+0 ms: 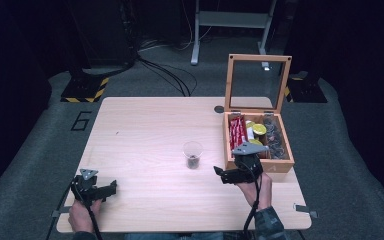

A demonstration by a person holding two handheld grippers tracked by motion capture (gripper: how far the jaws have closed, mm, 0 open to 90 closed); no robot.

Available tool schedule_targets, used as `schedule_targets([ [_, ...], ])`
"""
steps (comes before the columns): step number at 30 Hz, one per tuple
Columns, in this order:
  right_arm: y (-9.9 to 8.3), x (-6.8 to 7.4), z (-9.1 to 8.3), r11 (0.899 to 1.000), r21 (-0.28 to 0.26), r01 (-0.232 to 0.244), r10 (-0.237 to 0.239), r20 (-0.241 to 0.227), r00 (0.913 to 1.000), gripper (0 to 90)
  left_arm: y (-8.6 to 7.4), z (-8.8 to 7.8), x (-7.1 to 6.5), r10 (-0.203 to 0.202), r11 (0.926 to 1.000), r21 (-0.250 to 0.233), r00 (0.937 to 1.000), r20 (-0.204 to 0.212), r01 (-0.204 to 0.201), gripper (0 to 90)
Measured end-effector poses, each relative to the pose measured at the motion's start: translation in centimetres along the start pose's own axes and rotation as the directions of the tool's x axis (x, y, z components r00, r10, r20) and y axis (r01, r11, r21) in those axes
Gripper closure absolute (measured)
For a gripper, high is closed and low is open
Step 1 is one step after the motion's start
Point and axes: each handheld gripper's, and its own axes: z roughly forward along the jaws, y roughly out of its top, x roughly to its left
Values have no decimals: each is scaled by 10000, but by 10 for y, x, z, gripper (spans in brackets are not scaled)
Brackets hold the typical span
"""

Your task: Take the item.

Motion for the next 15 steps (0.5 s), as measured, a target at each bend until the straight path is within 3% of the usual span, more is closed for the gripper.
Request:
schedule_targets([
  [7, -27, -13, -16, 9990, 65, -447, 441, 725, 9964, 90, 0, 0, 0, 4, 10000, 35, 10000, 23, -4, 14],
  [15, -72, -43, -35, 9899, 18, -1419, 1390, 1903, 9718, 60, 0, -1, 0, 15, 10000, 77, 10000, 35, -15, 14],
])
